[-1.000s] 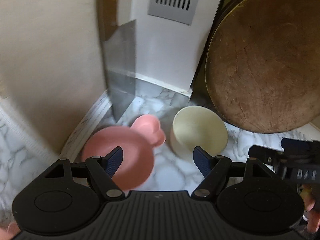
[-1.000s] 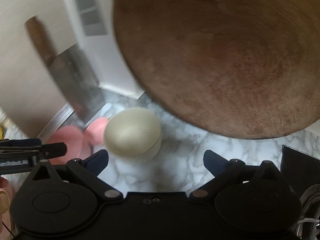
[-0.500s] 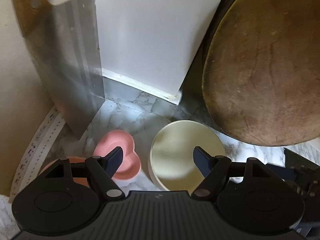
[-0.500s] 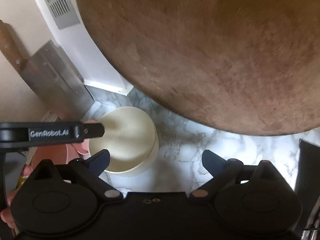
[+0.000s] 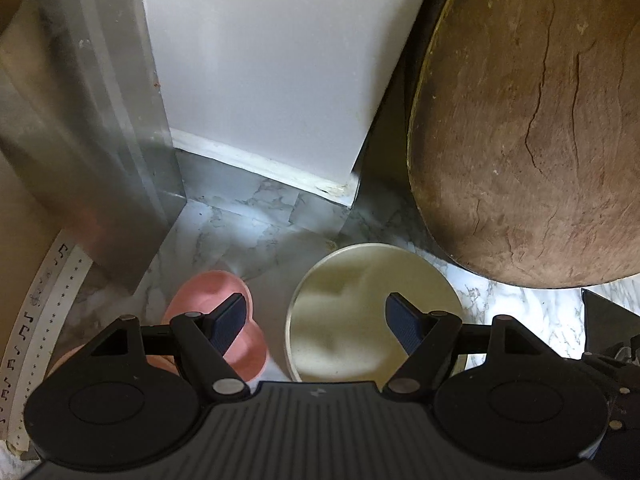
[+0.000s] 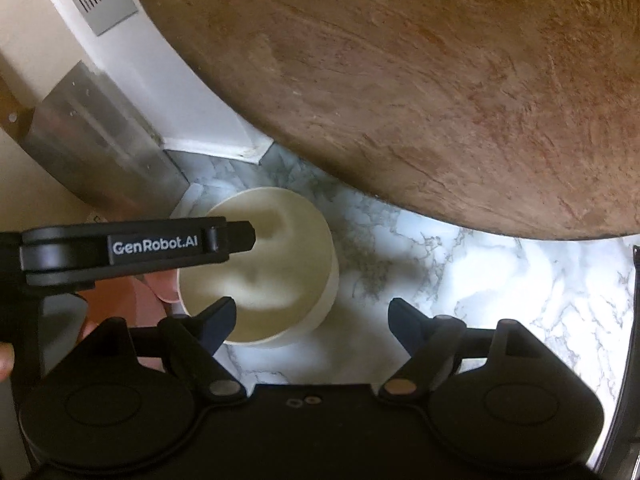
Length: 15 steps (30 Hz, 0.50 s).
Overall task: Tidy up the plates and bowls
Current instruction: 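Move both grippers to the cream bowl and close on its rim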
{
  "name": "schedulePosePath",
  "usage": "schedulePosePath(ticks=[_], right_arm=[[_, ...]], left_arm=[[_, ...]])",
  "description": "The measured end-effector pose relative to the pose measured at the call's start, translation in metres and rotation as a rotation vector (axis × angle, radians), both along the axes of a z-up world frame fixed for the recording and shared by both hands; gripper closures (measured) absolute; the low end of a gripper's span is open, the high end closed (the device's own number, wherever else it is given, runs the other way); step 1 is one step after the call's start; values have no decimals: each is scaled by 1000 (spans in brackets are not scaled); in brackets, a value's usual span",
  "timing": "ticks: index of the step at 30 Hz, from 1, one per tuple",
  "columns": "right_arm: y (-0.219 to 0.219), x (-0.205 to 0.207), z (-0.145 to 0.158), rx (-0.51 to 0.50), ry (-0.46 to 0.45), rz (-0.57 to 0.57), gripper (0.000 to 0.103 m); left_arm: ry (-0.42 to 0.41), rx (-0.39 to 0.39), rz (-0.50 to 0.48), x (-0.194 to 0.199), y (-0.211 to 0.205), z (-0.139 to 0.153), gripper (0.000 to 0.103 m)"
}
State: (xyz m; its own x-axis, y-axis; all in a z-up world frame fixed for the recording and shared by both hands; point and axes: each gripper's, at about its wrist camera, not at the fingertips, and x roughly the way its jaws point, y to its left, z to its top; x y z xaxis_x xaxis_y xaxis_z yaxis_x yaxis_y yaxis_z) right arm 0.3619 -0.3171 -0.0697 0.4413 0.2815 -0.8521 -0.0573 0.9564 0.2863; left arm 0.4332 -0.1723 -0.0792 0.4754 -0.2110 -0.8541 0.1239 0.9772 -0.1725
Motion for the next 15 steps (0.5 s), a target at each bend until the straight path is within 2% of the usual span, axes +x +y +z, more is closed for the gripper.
schedulePosePath(ticks=[7, 11, 13, 14, 15], right_arm=[[1, 8, -6, 1, 27, 35, 21], [6, 12, -8, -51, 56, 51, 22], [3, 12, -8, -33, 53, 46, 34], [3, 12, -9, -27, 65, 47, 46], [2, 13, -11, -10, 85, 50, 54]], left_arm=[[3, 4, -6, 4, -3, -4, 28], [12, 2, -1, 8, -2, -5, 43], [13, 0, -4, 8, -3, -6, 48], [14, 0, -5, 9, -3, -6, 53], [17, 0, -6, 9, -4, -6, 57]])
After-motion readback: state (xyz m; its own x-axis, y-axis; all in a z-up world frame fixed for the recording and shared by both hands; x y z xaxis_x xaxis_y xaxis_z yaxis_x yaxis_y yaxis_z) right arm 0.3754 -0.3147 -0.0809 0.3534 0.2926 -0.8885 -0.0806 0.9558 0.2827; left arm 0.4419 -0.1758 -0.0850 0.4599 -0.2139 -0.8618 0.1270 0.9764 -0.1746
